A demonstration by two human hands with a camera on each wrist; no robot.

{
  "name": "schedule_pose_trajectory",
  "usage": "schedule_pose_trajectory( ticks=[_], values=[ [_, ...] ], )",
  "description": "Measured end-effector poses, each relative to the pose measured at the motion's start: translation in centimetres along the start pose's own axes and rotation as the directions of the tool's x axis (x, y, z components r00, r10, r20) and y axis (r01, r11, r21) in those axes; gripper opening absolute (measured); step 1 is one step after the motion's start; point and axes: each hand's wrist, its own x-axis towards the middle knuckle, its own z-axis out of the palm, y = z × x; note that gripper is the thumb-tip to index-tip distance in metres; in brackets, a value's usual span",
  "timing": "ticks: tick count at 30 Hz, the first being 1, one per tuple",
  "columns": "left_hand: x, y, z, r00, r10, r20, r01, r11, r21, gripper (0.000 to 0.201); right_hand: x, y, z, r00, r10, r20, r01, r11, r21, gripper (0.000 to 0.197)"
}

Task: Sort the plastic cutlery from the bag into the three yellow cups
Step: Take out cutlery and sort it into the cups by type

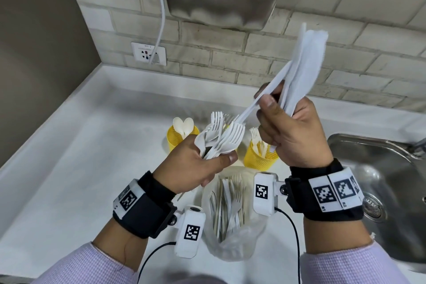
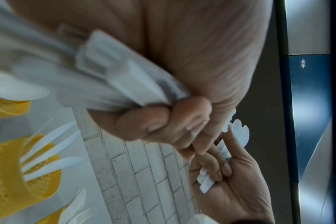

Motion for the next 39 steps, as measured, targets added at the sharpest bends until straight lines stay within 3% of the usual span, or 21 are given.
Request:
schedule_pose_trajectory(
  ticks=[6,10,12,15,19,25,29,31,33,39],
  values=[
    [0.0,-0.3,0.2,0.999,-0.024,-0.022,0.025,0.999,0.034,0.025,1.1,-0.4,-1.0,0.962,0.021,-0.271,0.057,0.959,0.276,0.015],
    [0.0,0.0,0.2,0.999,-0.019,-0.044,0.021,0.999,0.05,0.023,1.5,0.3,-2.2,0.942,0.178,-0.284,0.023,0.812,0.583,0.019],
    [-0.1,0.1,0.3,0.998,-0.014,-0.056,0.017,0.998,0.056,0.025,1.5,0.7,-2.3,0.92,0.221,-0.322,0.05,0.752,0.658,0.019],
    [-0.1,0.3,0.4,0.998,-0.012,-0.065,0.015,0.999,0.043,0.025,1.3,0.8,-2.1,0.885,0.239,-0.4,0.088,0.756,0.648,0.02],
    [-0.2,0.9,0.7,0.999,-0.022,-0.031,0.021,0.999,-0.039,0.014,0.8,0.6,-1.0,0.867,0.147,-0.475,0.064,0.914,0.4,0.023],
    [-0.2,1.3,1.0,1.0,-0.027,0.003,0.027,0.994,-0.11,0.017,0.1,-0.5,1.0,0.944,0.059,-0.324,-0.039,0.997,0.067,0.039],
    [-0.6,1.8,1.0,1.0,-0.018,0.023,0.021,0.99,-0.141,0.017,-0.1,-1.4,1.0,0.998,0.005,-0.055,-0.016,0.979,-0.205,0.017],
    [-0.8,2.4,1.0,0.999,-0.025,0.039,0.03,0.99,-0.136,0.01,-0.3,-2.1,0.9,0.995,0.031,0.091,0.001,0.945,-0.326,0.003],
    [-1.0,2.9,1.0,0.998,-0.029,0.048,0.036,0.989,-0.142,0.011,-0.5,-2.7,0.8,0.982,0.065,0.176,0.009,0.921,-0.39,0.006],
    [-1.3,3.5,1.0,0.997,-0.053,0.057,0.061,0.986,-0.158,0.013,-0.6,-3.5,0.9,0.962,0.125,0.243,-0.028,0.929,-0.369,0.018]
  ],
)
